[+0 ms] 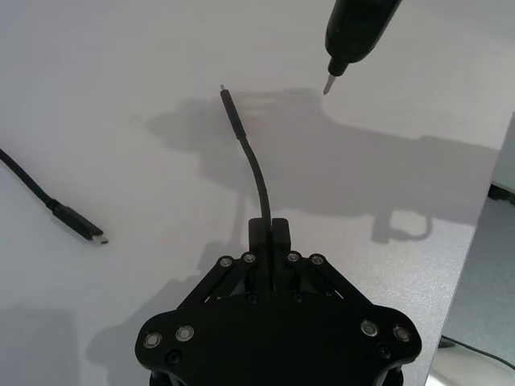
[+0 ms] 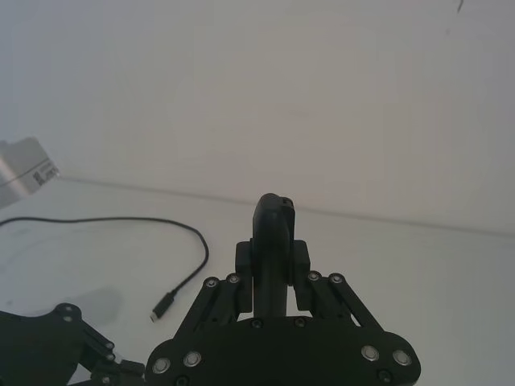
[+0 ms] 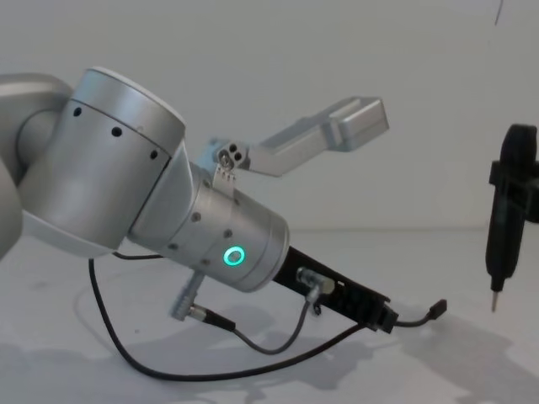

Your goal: Pick up the data cable with the one hand.

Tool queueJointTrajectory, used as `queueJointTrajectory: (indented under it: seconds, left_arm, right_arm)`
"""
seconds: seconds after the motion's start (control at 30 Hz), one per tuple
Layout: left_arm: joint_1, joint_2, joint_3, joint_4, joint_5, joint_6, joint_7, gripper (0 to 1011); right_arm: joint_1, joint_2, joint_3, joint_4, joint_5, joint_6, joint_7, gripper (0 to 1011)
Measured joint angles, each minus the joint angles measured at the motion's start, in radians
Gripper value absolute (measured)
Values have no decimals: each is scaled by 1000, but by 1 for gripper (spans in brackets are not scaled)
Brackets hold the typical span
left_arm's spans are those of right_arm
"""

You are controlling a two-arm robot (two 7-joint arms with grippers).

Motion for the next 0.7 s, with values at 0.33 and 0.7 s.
queueJointTrajectory:
  seconds: [0.33, 0.7]
  left_arm:
    - [5, 43, -9, -52, 12, -108, -47, 34]
    - [-7, 107, -17, -111, -2, -168, -124, 34]
  right_arm:
    - [6, 13, 24, -50, 42, 3, 50, 279]
    - [26, 36, 61, -103, 81, 11, 108, 279]
